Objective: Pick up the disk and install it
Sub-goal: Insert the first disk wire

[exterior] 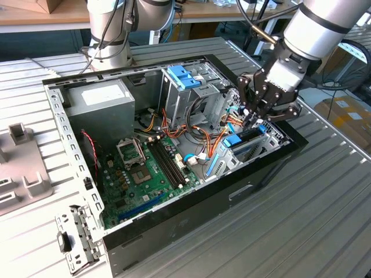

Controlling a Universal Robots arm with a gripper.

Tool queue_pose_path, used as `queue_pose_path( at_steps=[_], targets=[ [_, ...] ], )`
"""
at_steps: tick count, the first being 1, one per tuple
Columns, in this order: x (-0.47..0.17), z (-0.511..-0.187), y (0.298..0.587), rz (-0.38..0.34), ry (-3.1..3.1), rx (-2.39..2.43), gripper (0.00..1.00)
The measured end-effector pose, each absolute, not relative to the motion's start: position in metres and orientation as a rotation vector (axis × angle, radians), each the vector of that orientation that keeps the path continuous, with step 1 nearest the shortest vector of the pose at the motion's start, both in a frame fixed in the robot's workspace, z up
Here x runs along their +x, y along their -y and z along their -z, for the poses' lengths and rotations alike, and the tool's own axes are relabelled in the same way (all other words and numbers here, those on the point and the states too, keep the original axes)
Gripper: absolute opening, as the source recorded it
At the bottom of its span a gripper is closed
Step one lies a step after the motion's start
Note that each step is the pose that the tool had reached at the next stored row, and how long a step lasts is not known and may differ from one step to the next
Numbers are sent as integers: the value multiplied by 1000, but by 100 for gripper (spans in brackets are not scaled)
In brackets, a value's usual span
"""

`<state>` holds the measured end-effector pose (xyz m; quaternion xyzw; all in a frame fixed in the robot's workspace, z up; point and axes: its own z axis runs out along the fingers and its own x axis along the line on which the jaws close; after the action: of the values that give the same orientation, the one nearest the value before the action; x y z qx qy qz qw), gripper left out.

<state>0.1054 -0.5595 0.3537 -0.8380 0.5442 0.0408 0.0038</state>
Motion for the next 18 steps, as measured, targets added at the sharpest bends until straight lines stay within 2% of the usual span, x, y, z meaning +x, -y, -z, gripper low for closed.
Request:
queue_pose_path(
  at_steps=[18],
  targets=[
    [105, -351, 560, -125, -2047, -2355, 17]
  ],
)
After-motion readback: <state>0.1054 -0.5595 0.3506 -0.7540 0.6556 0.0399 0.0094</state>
